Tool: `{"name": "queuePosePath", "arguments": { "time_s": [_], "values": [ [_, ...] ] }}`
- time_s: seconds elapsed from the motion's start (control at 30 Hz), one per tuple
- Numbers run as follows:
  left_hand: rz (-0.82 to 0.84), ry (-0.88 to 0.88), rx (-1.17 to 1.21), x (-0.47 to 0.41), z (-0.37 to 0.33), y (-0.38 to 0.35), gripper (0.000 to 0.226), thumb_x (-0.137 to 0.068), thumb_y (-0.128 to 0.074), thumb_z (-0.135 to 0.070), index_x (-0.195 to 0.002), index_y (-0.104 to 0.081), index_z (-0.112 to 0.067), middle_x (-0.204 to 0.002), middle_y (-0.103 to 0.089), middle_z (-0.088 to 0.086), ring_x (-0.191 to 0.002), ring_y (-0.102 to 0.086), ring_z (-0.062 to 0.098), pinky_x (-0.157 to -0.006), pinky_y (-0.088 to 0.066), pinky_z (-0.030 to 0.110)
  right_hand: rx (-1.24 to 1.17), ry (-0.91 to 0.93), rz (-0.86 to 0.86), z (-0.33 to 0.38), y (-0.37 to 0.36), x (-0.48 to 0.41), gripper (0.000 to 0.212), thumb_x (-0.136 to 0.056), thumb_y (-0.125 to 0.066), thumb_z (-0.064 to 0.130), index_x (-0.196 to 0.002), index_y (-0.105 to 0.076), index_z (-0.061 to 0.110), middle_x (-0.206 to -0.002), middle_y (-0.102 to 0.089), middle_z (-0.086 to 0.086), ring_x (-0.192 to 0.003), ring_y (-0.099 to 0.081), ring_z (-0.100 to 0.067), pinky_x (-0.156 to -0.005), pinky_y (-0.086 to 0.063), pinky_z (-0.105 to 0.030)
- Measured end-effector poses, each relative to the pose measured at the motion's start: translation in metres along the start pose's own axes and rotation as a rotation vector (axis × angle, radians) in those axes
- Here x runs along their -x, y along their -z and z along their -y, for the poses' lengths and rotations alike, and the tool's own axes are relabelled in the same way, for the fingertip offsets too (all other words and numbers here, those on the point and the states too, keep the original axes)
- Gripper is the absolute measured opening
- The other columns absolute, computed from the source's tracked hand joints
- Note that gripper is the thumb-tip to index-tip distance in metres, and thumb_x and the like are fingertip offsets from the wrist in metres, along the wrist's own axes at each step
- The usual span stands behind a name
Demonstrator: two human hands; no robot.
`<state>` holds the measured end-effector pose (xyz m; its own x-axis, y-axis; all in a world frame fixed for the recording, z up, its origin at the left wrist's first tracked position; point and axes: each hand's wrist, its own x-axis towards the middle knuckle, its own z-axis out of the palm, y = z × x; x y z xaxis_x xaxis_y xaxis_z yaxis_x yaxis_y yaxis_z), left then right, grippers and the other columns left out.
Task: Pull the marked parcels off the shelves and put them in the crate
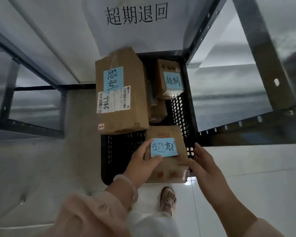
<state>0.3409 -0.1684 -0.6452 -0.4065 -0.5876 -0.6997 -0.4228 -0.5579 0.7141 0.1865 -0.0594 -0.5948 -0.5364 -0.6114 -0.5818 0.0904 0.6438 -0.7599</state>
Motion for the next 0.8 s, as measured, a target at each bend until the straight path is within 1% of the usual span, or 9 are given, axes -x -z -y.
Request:
{"name": "queuePosePath", "arguments": {
  "time_s": [0.03,0.1,0.17,0.23,0.33,0.47,0.57,0.63,0.8],
  "values": [
    [-0.013,-0.004,-0.003,-0.008,0.003,-0.001,0.053,-0.089,-0.066,-0.027,-0.132,-0.044,-0.048,-0.133,-0.053,-0.009,-0.113,-0.055,0.008,-0.096,-0.048,0.025,0.01,0.02,-0.006,-0.005,0.0,-0.005,0.062,-0.069,-0.062,0.063,-0.126,-0.039,0.056,-0.101,-0.056,0.043,-0.096,-0.049,0.028,-0.068,-0.042,-0.004],
    [-0.029,0.002,-0.008,-0.025,0.009,-0.004,0.055,-0.089,-0.066,-0.027,-0.134,-0.043,-0.048,-0.136,-0.051,-0.006,-0.117,-0.054,0.011,-0.101,-0.047,0.028,0.055,0.063,-0.005,-0.016,-0.001,-0.014,0.047,-0.083,-0.063,0.048,-0.121,-0.038,0.06,-0.099,-0.051,0.052,-0.097,-0.044,0.033,-0.068,-0.04,0.002],
    [-0.029,0.028,-0.021,-0.043,0.017,-0.006,0.056,-0.088,-0.067,-0.03,-0.135,-0.041,-0.05,-0.139,-0.045,-0.005,-0.122,-0.051,0.015,-0.106,-0.044,0.034,0.109,0.089,0.012,-0.025,-0.002,-0.023,0.047,-0.088,-0.06,0.041,-0.121,-0.037,0.066,-0.103,-0.043,0.059,-0.101,-0.04,0.033,-0.068,-0.038,0.005],
    [-0.045,0.019,-0.071,-0.062,0.028,-0.011,0.06,-0.087,-0.068,-0.03,-0.136,-0.04,-0.05,-0.14,-0.039,-0.007,-0.124,-0.045,0.013,-0.106,-0.04,0.03,0.207,0.148,0.024,-0.034,-0.003,-0.032,0.052,-0.088,-0.058,0.042,-0.13,-0.035,0.061,-0.117,-0.037,0.055,-0.115,-0.035,0.028,-0.079,-0.035,0.005],
    [-0.095,-0.091,-0.231,-0.086,0.05,-0.022,0.064,-0.083,-0.073,-0.023,-0.135,-0.041,-0.044,-0.135,-0.034,-0.007,-0.126,-0.038,0.011,-0.105,-0.036,0.025,0.406,0.273,0.023,-0.046,-0.006,-0.046,0.06,-0.088,-0.059,0.036,-0.139,-0.032,0.052,-0.144,-0.027,0.037,-0.133,-0.022,0.017,-0.094,-0.019,0.006],
    [-0.043,-0.093,-0.164,-0.125,0.07,-0.031,0.066,-0.086,-0.07,-0.013,-0.136,-0.038,-0.041,-0.144,-0.032,-0.008,-0.132,-0.041,0.016,-0.11,-0.04,0.04,0.534,0.359,0.015,-0.061,-0.009,-0.065,0.064,-0.087,-0.064,0.031,-0.143,-0.034,0.044,-0.153,-0.024,0.025,-0.14,-0.021,0.004,-0.099,-0.019,-0.004],
    [0.006,-0.058,-0.292,-0.155,0.083,-0.034,0.067,-0.087,-0.069,-0.021,-0.144,-0.035,-0.032,-0.153,-0.022,-0.006,-0.142,-0.026,0.015,-0.116,-0.027,0.031,0.574,0.4,0.019,-0.069,-0.012,-0.077,0.066,-0.087,-0.066,0.03,-0.143,-0.034,0.044,-0.153,-0.024,0.025,-0.14,-0.024,-0.001,-0.106,-0.025,-0.018],
    [0.01,-0.011,-0.352,-0.166,0.089,-0.032,0.07,-0.087,-0.069,-0.031,-0.147,-0.032,-0.034,-0.156,-0.015,-0.008,-0.143,-0.019,0.013,-0.109,-0.022,0.02,0.594,0.415,0.024,-0.072,-0.014,-0.081,0.066,-0.087,-0.066,0.03,-0.143,-0.035,0.043,-0.153,-0.023,0.026,-0.139,-0.025,-0.001,-0.108,-0.029,-0.026],
    [0.032,-0.11,-0.507,-0.163,0.088,-0.025,0.076,-0.086,-0.068,-0.042,-0.149,-0.026,-0.038,-0.159,-0.012,-0.01,-0.145,-0.016,0.01,-0.109,-0.017,0.019,0.604,0.45,0.034,-0.074,-0.013,-0.085,0.066,-0.087,-0.064,0.036,-0.143,-0.031,0.047,-0.153,-0.021,0.028,-0.139,-0.022,0.005,-0.106,-0.03,-0.027]
  ]
}}
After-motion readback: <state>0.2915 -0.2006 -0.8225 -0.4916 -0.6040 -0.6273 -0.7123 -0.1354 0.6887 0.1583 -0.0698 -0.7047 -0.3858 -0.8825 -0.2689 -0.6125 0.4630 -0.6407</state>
